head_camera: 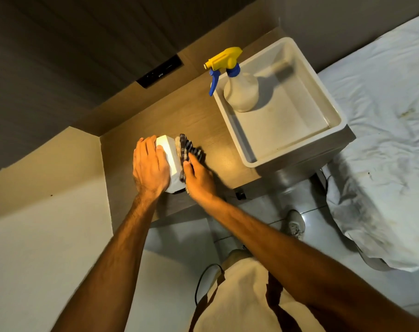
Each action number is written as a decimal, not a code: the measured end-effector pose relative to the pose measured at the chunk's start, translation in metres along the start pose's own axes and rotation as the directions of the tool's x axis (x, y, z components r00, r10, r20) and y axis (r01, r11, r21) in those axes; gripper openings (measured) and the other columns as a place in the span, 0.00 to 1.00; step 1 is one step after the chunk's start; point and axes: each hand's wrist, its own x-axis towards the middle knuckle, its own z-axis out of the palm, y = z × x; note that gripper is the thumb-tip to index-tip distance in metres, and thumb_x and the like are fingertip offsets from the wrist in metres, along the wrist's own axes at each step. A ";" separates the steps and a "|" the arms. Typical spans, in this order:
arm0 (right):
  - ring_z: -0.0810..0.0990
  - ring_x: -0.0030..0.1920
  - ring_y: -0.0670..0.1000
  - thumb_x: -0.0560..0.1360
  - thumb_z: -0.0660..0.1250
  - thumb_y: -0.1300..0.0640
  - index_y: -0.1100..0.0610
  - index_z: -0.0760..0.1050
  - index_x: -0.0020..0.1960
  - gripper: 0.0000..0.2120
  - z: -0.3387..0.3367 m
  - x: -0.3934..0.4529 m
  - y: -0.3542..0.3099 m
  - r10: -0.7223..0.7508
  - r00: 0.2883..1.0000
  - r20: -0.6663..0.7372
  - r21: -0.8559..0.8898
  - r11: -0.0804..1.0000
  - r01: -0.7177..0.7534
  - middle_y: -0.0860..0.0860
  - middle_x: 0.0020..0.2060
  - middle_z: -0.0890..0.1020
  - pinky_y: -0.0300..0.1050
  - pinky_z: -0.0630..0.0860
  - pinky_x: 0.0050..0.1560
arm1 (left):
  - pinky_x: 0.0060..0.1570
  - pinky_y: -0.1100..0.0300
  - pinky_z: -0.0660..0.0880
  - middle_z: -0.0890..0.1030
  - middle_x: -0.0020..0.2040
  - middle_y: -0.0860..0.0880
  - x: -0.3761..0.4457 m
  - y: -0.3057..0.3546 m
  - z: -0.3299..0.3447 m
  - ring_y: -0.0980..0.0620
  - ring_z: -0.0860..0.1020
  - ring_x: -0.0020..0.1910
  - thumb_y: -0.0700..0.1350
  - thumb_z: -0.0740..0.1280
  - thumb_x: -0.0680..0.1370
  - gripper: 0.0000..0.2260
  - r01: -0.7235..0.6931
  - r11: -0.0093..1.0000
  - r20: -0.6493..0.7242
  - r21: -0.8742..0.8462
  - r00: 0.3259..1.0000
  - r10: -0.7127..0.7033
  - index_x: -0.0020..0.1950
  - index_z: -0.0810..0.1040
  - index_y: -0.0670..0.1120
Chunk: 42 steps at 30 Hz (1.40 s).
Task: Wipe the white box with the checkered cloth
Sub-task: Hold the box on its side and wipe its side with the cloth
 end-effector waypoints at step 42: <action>0.77 0.67 0.60 0.86 0.51 0.48 0.50 0.64 0.79 0.22 -0.001 0.029 -0.011 0.099 0.995 0.012 -0.061 0.993 -0.098 0.59 0.71 0.76 0.50 0.75 0.60 | 0.74 0.35 0.66 0.75 0.71 0.38 -0.003 0.003 -0.003 0.37 0.72 0.72 0.53 0.51 0.83 0.23 -0.016 1.000 0.028 -0.002 0.999 0.016 0.72 0.70 0.41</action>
